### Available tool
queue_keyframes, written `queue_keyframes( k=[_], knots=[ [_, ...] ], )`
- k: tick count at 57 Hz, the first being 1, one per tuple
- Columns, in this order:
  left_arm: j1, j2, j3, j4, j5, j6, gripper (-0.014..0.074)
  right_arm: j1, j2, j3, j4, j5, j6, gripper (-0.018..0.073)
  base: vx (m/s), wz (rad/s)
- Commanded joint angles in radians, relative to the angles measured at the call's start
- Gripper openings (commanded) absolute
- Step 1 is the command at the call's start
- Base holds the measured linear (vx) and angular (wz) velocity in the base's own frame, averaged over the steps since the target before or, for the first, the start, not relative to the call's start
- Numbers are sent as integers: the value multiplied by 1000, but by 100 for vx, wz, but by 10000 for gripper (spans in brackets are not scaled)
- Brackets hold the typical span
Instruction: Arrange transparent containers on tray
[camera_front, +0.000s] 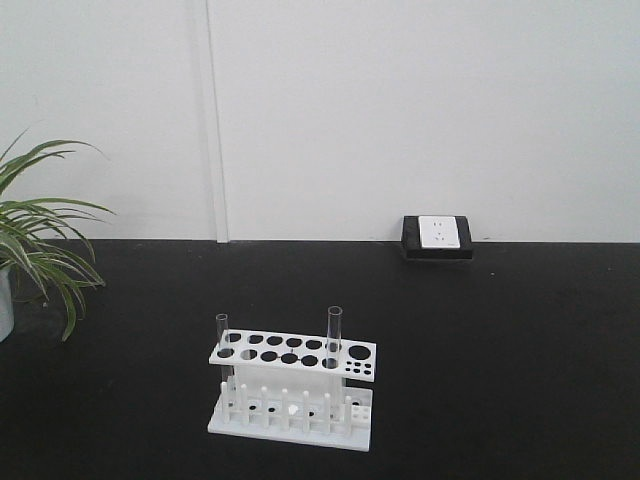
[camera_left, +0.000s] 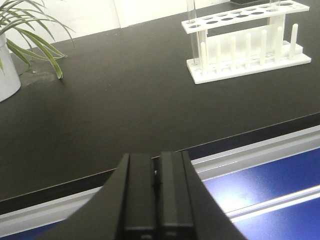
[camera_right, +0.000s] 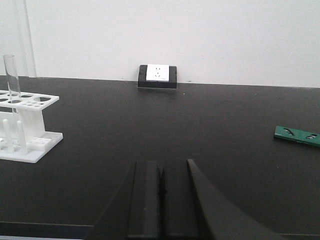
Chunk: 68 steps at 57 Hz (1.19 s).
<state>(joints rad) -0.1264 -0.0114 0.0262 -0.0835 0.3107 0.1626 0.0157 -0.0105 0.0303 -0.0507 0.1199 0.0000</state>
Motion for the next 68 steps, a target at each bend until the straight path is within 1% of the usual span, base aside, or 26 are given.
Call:
queue_keyframes(
  k=[1,43,54,59,63,68],
  knots=[
    [1,-22,29,-3,-86,-2,-7,-5,-8,9,-7,-82,-6,-11,0,0],
    [1,-22,29,0,-90,-2,-7,-5,-8,9,-7,-82,-6,-11,0,0],
    [1,-22,29,4,-201,-2,-7,-5,-8,9,-7,-88,0,-11,0,0],
    [1,-22,28,4,-284,-2,-7,-5,-8,8,-2,-179,0,-11,0,0],
    [1,-22,28,-3,-388,-9,-7,-5,-8,8,21,-244,31,-11,0,0],
    [1,-22,26,-27,-534,-49,-7,-5,-8,1,26,-325,49,-11,0,0]
  ],
)
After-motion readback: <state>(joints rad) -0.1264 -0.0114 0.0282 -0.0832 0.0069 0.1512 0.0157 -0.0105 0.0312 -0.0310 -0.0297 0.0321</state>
